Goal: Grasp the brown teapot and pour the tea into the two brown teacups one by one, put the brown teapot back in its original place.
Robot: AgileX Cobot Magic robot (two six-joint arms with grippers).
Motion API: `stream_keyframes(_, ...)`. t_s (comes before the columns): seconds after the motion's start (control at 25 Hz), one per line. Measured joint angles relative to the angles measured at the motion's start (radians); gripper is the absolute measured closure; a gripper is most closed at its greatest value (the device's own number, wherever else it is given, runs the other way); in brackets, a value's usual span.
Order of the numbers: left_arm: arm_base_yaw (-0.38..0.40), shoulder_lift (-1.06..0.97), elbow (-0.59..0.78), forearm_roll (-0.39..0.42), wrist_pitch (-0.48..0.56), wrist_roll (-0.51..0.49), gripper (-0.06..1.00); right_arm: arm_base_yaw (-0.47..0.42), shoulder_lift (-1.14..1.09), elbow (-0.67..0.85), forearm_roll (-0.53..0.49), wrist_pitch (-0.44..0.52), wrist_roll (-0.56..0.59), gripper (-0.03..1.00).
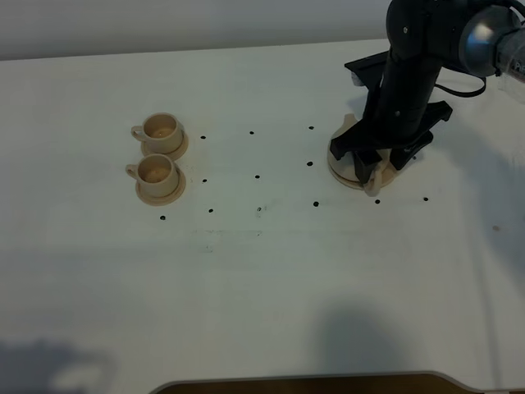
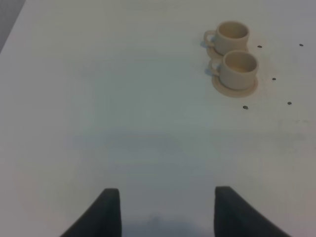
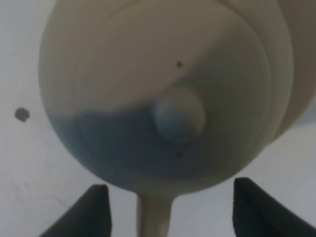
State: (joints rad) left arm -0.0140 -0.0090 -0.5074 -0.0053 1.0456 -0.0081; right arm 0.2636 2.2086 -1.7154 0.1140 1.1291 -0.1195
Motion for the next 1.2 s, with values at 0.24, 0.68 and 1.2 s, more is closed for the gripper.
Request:
stream_keyframes(0.24, 0.0, 0.0, 0.0, 0.0, 0.0, 0.0, 0.48, 0.0, 0.0, 0.0, -0.009, -0.002, -0.009, 0.53)
stream_keyframes(0.68, 0.0, 0.0, 0.0, 0.0, 0.0, 0.0, 0.48, 0.0, 0.0, 0.0, -0.025, 0.006, -0.03, 0.84)
stream_keyframes(1.2, 0.0, 0.0, 0.0, 0.0, 0.0, 0.0, 0.48, 0.0, 0.0, -0.042, -0.028, 0.027, -0.052, 0.85)
